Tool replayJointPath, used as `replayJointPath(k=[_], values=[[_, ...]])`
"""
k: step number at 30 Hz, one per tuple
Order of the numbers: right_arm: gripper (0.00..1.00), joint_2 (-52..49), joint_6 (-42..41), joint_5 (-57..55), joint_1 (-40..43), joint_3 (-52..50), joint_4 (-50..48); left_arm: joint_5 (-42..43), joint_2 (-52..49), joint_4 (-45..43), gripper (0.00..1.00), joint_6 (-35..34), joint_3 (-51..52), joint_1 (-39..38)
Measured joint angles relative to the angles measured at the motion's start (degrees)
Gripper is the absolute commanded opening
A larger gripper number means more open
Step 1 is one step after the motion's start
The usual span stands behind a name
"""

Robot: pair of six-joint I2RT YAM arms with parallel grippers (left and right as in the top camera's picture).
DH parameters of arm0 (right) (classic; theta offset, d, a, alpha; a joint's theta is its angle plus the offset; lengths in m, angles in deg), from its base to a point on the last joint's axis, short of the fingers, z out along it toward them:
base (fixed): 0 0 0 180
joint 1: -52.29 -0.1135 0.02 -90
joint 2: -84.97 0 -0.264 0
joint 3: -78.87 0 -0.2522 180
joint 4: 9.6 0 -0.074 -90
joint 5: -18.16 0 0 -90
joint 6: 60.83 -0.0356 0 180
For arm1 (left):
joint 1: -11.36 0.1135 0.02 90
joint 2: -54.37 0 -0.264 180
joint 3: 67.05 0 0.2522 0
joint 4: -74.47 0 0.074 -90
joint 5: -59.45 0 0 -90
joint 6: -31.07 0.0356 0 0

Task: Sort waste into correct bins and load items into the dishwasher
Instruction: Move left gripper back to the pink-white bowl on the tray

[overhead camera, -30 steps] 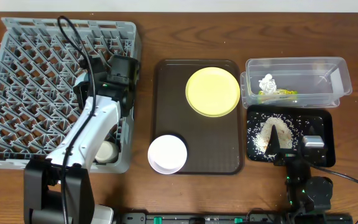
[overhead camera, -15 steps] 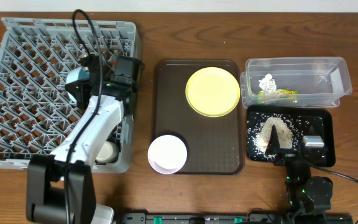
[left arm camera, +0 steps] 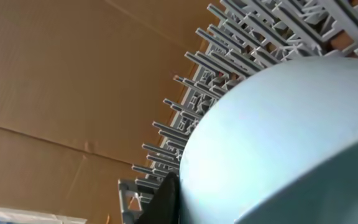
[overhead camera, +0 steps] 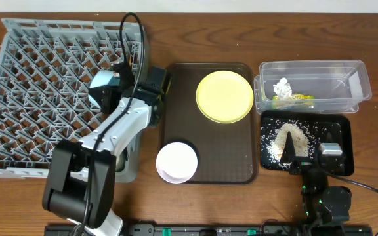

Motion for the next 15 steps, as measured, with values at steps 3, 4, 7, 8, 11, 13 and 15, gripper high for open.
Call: replayJointPath(k=[3, 4, 7, 8, 11, 13, 15], values=[[0.99, 0.00, 0.00, 0.00, 0.00, 0.00, 0.00, 0.07, 0.00, 0.87, 0.42, -0.04, 0.02, -0.44], [0.99, 0.00, -0.02, 0.00, 0.00, 0.00, 0.00, 0.28, 0.00, 1.29, 0.48, -0.13, 0.02, -0.63], [0.99, 0.00, 0.00, 0.00, 0.00, 0.00, 0.00, 2.80, 0.00, 2.75, 0.55, -0.28, 0.00, -1.77], [0.99, 0.00, 0.00, 0.00, 0.00, 0.00, 0.00, 4.33, 0.11, 3.48, 0.55, -0.55, 0.02, -2.21], [0.99, 0.00, 0.00, -0.02, 0.00, 0.00, 0.00, 11.13, 1.42, 6.19, 0.56, -1.68, 0.02, -3.26], [0.99, 0.00, 0.00, 0.00, 0.00, 0.00, 0.00, 15.34, 3.15, 7.63, 0.56, -2.19, 0.02, -3.48], [0.99, 0.00, 0.00, 0.00, 0.00, 0.00, 0.00, 20.72, 6.23, 8.76, 0.56, -2.86, 0.02, -3.48]])
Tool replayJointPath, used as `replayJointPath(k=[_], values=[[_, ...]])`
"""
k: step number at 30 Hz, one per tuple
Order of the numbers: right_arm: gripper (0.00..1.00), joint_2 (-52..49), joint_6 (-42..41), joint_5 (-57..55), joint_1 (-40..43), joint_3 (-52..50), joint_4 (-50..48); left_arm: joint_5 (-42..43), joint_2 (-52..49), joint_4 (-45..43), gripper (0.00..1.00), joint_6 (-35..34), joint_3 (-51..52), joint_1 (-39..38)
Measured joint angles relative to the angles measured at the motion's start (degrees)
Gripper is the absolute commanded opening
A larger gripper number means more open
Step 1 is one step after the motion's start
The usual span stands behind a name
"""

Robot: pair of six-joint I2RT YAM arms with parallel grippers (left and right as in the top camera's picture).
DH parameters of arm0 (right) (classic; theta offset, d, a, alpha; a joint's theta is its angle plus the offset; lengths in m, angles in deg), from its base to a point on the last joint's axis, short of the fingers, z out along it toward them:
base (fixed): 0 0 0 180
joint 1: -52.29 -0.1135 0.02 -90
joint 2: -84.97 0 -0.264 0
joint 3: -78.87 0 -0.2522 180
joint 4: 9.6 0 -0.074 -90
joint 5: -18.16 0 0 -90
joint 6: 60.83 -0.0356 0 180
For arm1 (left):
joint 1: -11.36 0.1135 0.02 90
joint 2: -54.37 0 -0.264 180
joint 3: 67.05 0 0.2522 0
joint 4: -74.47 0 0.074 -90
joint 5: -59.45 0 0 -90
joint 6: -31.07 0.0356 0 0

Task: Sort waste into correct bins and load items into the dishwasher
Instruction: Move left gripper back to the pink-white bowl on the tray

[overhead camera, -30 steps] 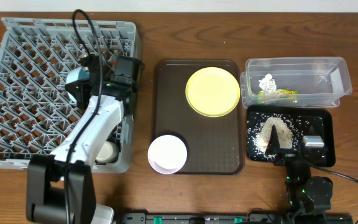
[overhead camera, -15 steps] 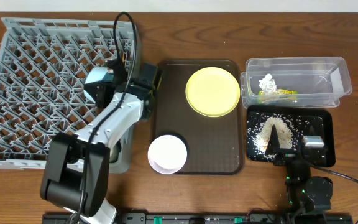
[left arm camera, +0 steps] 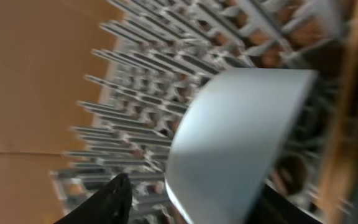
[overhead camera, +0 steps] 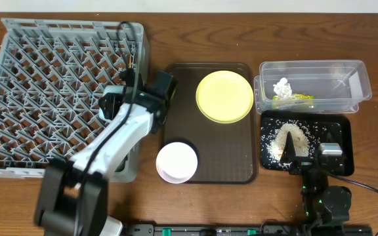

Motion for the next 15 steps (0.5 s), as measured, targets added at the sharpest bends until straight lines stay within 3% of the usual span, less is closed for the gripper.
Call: replayJointPath(k=[9, 15], values=[[0.99, 0.00, 0.00, 0.00, 0.00, 0.00, 0.00, 35.26, 17.11, 2.51, 0.56, -1.31, -0.02, -0.04], [0.99, 0.00, 0.00, -0.02, 0.00, 0.00, 0.00, 52.00, 17.62, 9.70, 0.55, -1.66, 0.20, -0.04]])
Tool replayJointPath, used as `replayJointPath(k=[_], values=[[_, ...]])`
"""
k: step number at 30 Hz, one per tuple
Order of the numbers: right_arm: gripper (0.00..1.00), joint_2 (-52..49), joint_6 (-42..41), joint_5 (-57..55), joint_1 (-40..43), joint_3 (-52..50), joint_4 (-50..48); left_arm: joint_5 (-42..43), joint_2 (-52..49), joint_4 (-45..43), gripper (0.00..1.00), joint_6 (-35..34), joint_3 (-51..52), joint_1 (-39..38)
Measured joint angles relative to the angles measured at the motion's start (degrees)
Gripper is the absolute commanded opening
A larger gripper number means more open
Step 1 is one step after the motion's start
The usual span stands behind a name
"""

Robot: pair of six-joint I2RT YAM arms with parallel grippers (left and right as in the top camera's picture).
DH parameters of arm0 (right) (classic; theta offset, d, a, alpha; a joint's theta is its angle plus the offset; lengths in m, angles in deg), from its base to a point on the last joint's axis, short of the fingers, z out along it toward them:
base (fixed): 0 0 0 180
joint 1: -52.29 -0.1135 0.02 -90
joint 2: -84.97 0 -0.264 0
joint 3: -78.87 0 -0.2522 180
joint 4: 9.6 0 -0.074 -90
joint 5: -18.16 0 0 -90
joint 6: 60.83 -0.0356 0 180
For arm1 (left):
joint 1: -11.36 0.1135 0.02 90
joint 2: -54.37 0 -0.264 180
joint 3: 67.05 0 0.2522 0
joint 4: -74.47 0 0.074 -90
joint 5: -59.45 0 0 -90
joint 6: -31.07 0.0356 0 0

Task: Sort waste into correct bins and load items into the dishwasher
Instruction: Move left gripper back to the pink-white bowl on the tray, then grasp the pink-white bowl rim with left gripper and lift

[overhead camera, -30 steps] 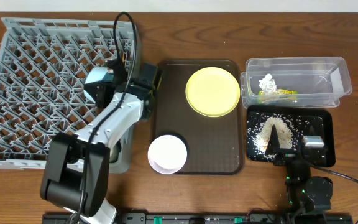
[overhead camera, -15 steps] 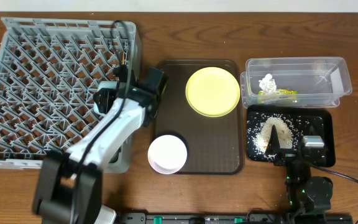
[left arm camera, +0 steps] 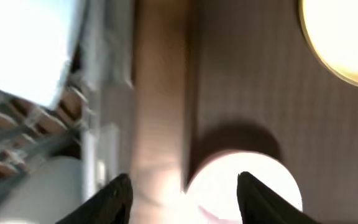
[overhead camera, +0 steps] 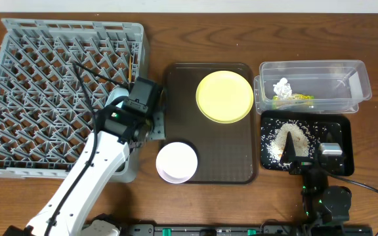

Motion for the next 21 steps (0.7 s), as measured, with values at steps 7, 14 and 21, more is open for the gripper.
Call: replayJointPath(k=[7, 14, 21], values=[[0.99, 0.00, 0.00, 0.02, 0.00, 0.00, 0.00, 5.46, -0.98, 0.42, 0.50, -0.02, 4.92, -0.02], [0.99, 0.00, 0.00, 0.02, 0.00, 0.00, 0.00, 6.75, -5.31, -5.79, 0.46, 0.00, 13.38, -1.22], [0.99, 0.00, 0.00, 0.02, 0.00, 0.00, 0.02, 13.90, -13.40, -12.31, 0.31, -0.11, 15.52, -4.42]])
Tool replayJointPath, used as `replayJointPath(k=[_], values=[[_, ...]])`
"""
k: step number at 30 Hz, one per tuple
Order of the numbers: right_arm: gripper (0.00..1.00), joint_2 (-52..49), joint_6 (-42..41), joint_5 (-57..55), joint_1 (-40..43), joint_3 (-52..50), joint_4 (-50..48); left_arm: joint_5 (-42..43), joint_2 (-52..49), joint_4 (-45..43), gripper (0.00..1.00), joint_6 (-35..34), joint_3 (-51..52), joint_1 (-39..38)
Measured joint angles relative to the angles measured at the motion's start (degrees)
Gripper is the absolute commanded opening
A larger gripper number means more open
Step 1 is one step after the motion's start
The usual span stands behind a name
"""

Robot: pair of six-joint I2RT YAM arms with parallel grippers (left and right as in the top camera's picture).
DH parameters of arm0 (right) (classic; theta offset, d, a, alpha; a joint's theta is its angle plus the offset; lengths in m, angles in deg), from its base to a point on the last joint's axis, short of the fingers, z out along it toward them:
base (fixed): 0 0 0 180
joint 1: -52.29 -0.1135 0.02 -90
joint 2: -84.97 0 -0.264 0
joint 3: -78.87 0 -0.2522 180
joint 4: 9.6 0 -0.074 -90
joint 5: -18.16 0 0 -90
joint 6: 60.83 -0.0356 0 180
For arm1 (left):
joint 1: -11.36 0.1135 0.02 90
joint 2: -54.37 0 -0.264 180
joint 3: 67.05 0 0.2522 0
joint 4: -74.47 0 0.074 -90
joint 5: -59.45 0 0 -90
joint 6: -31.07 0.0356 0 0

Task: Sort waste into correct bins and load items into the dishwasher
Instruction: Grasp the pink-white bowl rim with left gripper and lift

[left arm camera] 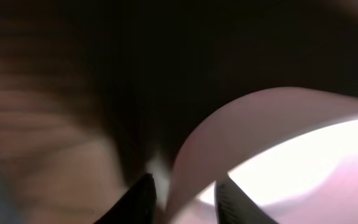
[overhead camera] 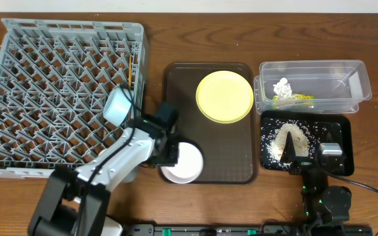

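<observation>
A white bowl point(overhead camera: 188, 162) sits at the front left of the brown tray point(overhead camera: 228, 151). My left gripper point(overhead camera: 169, 152) is down at its left rim. In the blurred left wrist view the left gripper point(left arm camera: 185, 199) stands open but narrow, its jaws astride the white bowl's rim point(left arm camera: 278, 155). A pale blue cup point(overhead camera: 118, 105) rests on its side in the grey dish rack point(overhead camera: 44, 78), near the right edge. A yellow plate point(overhead camera: 224, 96) lies at the tray's back. My right gripper point(overhead camera: 293, 154) rests low over the black tray point(overhead camera: 340, 134); its jaws are unclear.
A clear bin point(overhead camera: 314, 88) at the back right holds crumpled wrappers. Scattered rice point(overhead camera: 291, 137) lies on the black tray. The rack fills the table's left side, its front right corner close to my left arm.
My left gripper has moved from beside the rack's right edge down to the white bowl's left rim, and its jaws have narrowed. The bowl sits slightly further right.
My left gripper held the pale blue cup over the rack's right side. Then the cup stood in the rack with the jaws apart from it. Then the gripper was over the gap between rack and tray, empty and open. Now it is astride the white bowl's rim.
</observation>
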Motion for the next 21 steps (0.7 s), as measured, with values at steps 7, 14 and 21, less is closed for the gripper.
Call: replayJointPath(k=[7, 14, 21], values=[[0.99, 0.00, 0.00, 0.00, 0.00, 0.00, -0.02, 9.42, -0.87, -7.48, 0.30, -0.11, -0.02, -2.97], [0.99, 0.00, 0.00, 0.02, 0.00, 0.00, 0.00, 18.36, -0.90, -16.24, 0.31, 1.07, 0.00, -1.92], [0.99, 0.00, 0.00, 0.00, 0.00, 0.00, -0.02, 24.04, -1.01, -17.03, 0.43, 4.09, 0.22, -1.55]])
